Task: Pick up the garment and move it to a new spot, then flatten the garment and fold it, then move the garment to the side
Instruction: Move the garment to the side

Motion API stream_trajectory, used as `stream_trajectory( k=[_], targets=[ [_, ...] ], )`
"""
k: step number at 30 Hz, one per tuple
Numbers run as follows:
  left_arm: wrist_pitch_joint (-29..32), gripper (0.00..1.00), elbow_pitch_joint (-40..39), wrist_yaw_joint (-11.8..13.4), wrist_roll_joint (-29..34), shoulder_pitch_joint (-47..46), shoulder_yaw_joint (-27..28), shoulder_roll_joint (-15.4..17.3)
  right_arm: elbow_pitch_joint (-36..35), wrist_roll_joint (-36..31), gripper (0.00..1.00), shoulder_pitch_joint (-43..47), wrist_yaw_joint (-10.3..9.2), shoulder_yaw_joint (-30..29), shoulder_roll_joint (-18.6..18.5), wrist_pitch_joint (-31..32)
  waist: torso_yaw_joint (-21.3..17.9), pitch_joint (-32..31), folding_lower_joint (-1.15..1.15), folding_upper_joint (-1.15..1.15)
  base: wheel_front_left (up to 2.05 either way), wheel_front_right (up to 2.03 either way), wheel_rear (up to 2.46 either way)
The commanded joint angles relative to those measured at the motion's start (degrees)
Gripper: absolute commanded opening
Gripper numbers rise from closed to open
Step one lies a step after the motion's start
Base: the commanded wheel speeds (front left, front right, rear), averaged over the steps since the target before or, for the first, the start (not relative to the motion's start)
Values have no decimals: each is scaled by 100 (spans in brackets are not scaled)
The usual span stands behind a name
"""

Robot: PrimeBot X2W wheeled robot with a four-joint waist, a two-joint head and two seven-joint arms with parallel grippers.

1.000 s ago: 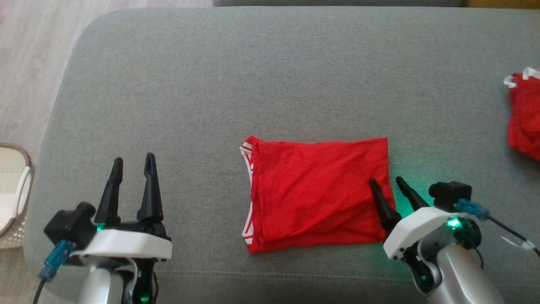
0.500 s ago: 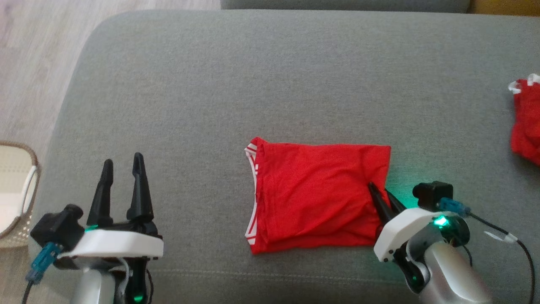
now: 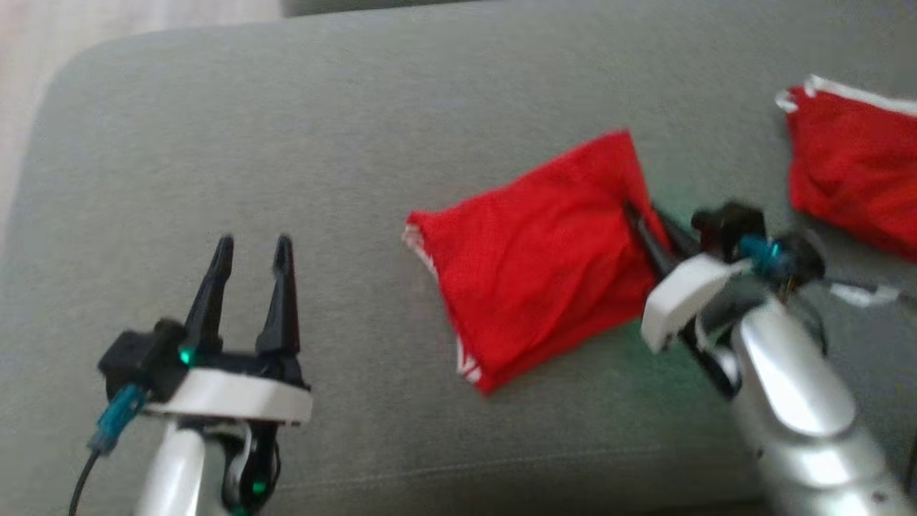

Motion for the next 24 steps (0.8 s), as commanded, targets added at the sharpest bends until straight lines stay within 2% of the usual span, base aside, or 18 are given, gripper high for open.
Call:
stream_trajectory(
  k=[1,5,12,17,24],
  targets=[
    [-34,100,-207,-33,123,-380,115,36,-267,-33,0,-342,-2,124,-94,36,-376,320,0,0,0,0,0],
    [-34,100,-168,-135,510,-862,-180,163,-490,73,0,-947,-2,186,-390,258,-841,785,0,0,0,0,0],
    [-34,100,-60,-187,757,-1609,-905,678,-335,411,0,-1978,-2,61,-903,199,-1642,1503,0,0,0,0,0],
    [-34,100,-29,-189,704,-1770,-1120,827,27,532,0,-2459,-2,-345,-1081,37,-1971,1790,0,0,0,0,0],
    [-3,100,-39,-190,676,-1935,-1353,1086,732,194,0,-2889,-2,-1129,-1131,-99,-2172,2059,0,0,0,0,0]
  ],
)
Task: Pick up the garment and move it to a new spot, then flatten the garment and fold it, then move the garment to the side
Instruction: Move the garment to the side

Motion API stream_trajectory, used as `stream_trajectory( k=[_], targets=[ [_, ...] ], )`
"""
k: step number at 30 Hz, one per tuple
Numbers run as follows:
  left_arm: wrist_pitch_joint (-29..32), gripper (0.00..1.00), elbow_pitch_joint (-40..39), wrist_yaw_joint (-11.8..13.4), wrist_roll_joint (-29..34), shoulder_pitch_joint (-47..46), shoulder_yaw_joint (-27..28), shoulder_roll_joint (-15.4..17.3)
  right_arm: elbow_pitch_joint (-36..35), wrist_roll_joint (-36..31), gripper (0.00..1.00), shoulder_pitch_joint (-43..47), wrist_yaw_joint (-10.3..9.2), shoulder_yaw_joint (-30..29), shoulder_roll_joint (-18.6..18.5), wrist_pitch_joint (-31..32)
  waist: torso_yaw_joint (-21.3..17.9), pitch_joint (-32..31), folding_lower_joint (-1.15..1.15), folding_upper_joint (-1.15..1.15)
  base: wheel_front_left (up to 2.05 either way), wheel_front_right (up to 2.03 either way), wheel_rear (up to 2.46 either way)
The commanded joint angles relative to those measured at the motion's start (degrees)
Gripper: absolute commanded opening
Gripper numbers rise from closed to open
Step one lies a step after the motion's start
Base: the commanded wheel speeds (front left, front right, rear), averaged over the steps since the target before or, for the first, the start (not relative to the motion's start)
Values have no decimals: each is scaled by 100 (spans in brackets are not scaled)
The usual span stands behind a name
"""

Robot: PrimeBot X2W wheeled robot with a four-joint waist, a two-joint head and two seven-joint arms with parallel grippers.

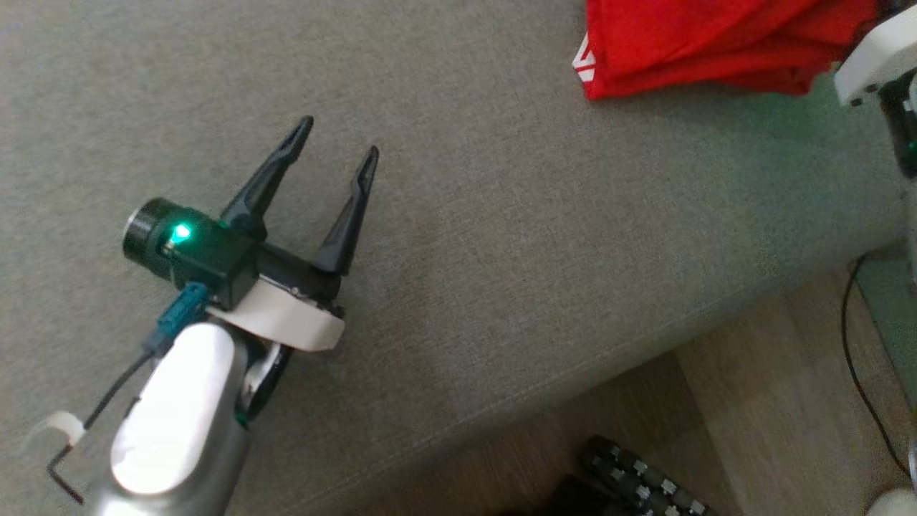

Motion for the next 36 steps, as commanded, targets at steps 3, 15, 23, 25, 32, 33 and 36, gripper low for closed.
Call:
stream_trajectory(
  k=[3,15,23,25,32,33,36],
  targets=[
    [53,100,-282,-34,-54,-256,140,198,149,-125,0,-302,-2,-148,28,-163,-150,238,-1,0,0,0,0],
    [209,100,-484,21,-127,-254,161,305,861,-791,100,-658,-2,-730,158,-484,-87,436,-1,0,0,0,0],
    [87,100,-302,90,-276,-218,173,140,833,-965,100,-650,-2,-574,402,-683,145,82,-1,0,0,0,0],
    [36,100,-188,108,-337,-171,192,52,808,-886,100,-547,-2,-269,461,-677,265,-152,-1,0,0,0,0],
    [-28,100,-154,318,-610,224,716,-452,275,-402,100,156,-2,418,474,-681,956,-1173,-1,0,0,0,0],
    [-29,100,-188,331,-605,303,803,-490,155,-338,100,273,-2,502,456,-689,1039,-1265,-1,0,0,0,0],
    [-30,100,-271,352,-625,553,1077,-617,-240,-143,100,674,-2,667,441,-723,1285,-1533,-1,0,0,0,0]
  ],
)
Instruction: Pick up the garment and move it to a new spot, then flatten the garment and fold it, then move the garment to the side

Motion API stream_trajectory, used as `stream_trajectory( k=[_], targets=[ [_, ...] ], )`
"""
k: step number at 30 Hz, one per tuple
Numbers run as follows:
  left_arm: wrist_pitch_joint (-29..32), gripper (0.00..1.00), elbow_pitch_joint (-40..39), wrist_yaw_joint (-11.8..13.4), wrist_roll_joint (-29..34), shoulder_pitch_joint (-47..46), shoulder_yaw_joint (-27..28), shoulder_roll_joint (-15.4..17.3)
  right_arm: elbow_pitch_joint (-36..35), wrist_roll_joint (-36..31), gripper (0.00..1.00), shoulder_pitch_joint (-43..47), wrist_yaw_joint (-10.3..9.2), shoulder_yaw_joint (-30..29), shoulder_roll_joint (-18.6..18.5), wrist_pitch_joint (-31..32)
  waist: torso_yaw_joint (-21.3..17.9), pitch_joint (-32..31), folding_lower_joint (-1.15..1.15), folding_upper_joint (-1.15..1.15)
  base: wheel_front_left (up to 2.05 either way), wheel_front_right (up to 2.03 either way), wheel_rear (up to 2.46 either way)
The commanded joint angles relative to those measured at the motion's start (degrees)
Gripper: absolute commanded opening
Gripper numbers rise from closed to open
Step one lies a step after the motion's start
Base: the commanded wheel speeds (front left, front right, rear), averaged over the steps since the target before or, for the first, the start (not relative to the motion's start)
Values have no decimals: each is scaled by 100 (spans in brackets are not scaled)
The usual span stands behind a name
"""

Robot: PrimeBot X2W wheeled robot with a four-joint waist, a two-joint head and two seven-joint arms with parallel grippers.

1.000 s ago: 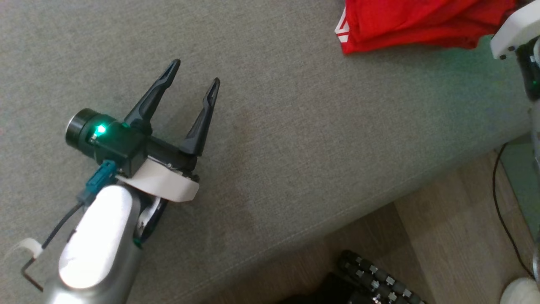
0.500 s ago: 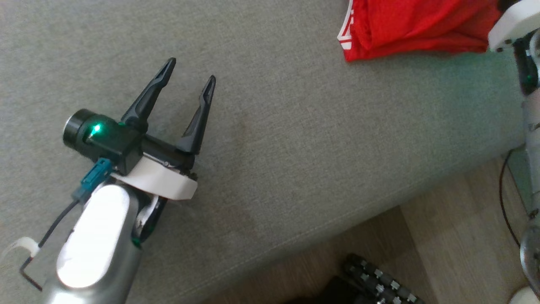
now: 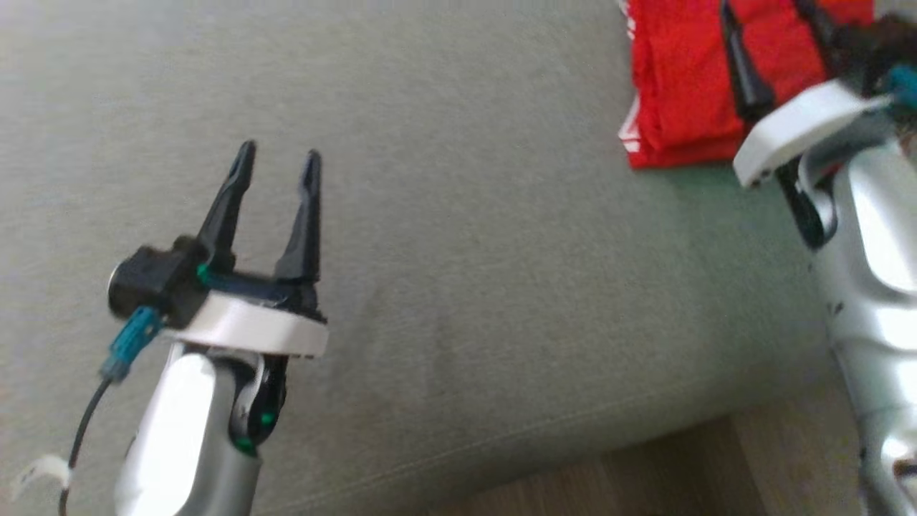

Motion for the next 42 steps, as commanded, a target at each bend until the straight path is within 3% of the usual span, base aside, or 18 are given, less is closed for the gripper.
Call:
stream_trajectory(
  k=[1,9,23,29,42],
  targets=[
    [-30,100,-236,41,-25,53,290,-18,-342,103,100,124,-2,70,0,-81,479,-481,1,0,0,0,0],
    [-31,100,-177,97,-77,728,837,-246,-1460,248,100,1695,-2,95,315,-178,1081,-1075,1,0,0,0,0],
    [-31,100,-355,-121,11,1322,859,-285,-2591,-133,100,3411,-2,-540,949,-245,1402,-1426,1,0,0,0,0],
    [-31,100,-491,-21,206,1461,836,-285,-2702,24,100,3755,-2,-569,971,-249,1441,-1530,1,0,0,0,0],
    [-31,100,-529,79,17,1563,832,-286,-2868,126,100,3827,-2,-521,973,-261,1424,-1533,1,0,0,0,0]
  ],
)
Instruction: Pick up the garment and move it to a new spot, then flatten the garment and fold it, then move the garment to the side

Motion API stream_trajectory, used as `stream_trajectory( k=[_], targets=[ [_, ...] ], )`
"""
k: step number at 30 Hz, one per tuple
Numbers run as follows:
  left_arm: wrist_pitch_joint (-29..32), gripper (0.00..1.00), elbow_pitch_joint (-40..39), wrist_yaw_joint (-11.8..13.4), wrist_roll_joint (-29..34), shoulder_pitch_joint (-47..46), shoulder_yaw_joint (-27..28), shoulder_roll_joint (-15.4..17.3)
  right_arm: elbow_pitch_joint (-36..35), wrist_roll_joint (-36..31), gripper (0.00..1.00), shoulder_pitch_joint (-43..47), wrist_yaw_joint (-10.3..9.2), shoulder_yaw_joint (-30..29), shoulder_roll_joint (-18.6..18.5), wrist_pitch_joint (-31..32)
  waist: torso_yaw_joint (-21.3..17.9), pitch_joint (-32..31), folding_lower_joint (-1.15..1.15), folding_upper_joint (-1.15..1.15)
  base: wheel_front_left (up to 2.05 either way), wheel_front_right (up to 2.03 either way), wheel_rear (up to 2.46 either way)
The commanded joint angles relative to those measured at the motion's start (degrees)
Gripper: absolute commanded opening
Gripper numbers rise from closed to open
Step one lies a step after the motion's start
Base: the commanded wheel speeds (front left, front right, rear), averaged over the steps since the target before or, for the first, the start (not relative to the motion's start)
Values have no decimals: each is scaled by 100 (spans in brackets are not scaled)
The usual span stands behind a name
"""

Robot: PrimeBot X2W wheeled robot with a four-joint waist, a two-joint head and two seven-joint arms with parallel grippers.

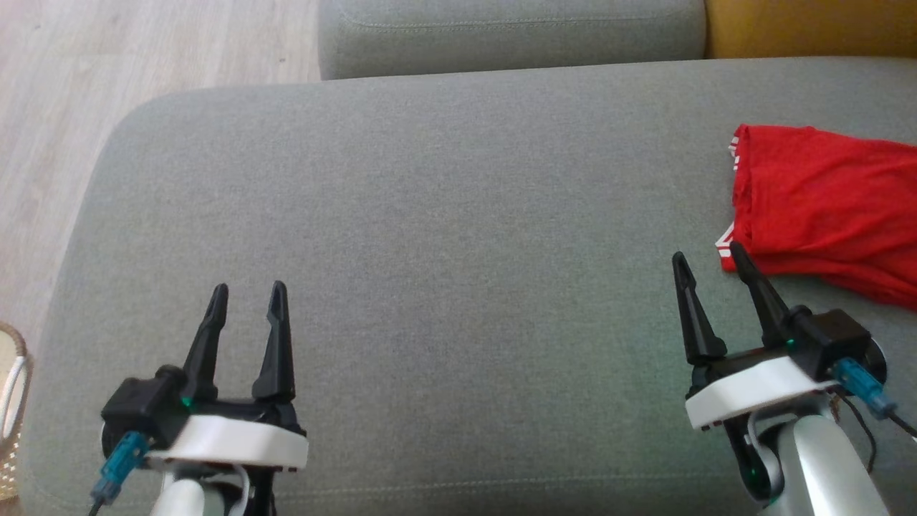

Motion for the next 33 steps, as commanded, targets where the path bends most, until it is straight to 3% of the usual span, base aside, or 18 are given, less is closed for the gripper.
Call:
stream_trajectory(
  k=[1,32,33],
  targets=[
    [-30,100,-166,9,-45,-194,183,10,-210,26,100,-126,-2,123,15,-56,-7,-7,0,0,0,0,0],
    [-30,100,-12,-118,-465,-236,337,9,-121,140,100,-228,-2,113,16,-76,-53,97,0,0,0,0,0],
    [0,0,162,-78,-456,11,115,0,42,120,0,-4,0,1,2,-23,-53,97,0,0,0,0,0]
  ],
)
